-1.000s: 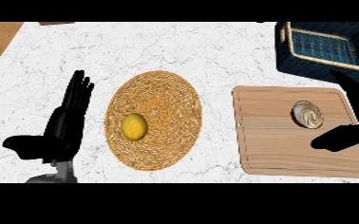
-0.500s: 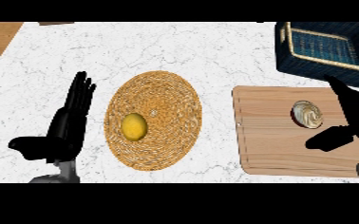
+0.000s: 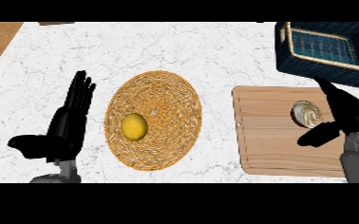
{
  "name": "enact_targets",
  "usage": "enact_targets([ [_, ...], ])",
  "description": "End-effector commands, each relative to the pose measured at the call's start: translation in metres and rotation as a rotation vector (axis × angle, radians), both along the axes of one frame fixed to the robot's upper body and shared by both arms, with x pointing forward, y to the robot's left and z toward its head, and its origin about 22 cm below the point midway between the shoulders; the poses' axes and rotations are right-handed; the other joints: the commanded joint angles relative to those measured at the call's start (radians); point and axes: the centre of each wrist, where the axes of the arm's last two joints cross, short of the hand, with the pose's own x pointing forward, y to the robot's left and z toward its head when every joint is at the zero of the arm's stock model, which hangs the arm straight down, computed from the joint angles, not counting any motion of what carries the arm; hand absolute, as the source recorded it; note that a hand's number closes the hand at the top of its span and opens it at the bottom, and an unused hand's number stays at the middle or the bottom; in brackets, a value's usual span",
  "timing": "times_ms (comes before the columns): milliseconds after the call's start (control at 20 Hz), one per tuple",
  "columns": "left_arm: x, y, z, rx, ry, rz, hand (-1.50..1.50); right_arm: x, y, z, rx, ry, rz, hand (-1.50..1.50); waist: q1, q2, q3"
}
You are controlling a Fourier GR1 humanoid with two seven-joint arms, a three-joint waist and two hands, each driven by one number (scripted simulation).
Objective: Pick the cupcake from the cutting board and place it in the basket
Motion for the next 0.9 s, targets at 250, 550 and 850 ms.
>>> enact_targets([
  [250, 0.003, -0.007, 0.008, 0.004, 0.0, -0.011, 0.0, -0.004, -0.003, -0.024, 0.016, 0.028, 0.002, -1.5, -0.001, 0.0, 0.0],
  [550, -0.007, 0.008, 0.004, 0.001, -0.004, -0.008, 0.0, 0.003, -0.013, -0.034, 0.005, 0.027, 0.013, -1.5, 0.0, 0.0, 0.0],
  [850, -0.001, -0.011, 0.007, -0.007, 0.001, 0.001, 0.0, 0.02, 0.001, -0.043, 0.031, -0.002, -0.013, -1.5, 0.002, 0.0, 0.0],
])
